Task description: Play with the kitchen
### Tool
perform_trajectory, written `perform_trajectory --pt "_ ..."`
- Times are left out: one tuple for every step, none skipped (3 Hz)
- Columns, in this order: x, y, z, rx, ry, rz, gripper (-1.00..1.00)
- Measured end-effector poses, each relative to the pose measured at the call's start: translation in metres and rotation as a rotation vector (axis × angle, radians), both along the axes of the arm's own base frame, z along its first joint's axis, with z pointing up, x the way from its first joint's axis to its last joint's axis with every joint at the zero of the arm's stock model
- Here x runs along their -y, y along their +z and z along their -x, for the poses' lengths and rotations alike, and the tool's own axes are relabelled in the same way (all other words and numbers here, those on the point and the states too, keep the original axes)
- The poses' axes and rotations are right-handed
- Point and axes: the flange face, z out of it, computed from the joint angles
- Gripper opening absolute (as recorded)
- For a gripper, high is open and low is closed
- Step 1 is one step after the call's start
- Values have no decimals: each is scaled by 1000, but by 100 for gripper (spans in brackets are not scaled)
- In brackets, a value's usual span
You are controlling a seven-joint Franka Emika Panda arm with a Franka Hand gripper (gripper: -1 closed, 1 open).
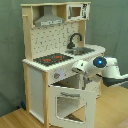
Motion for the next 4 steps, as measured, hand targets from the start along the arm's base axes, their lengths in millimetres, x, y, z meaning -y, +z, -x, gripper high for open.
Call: perform_trajectory --pt "7 18 5 63 -23 69 100" --pt "7 32 22 127 -37 142 100" --pt "3 40 45 207 -35 228 100" --pt "-6 44 70 304 -19 313 100"
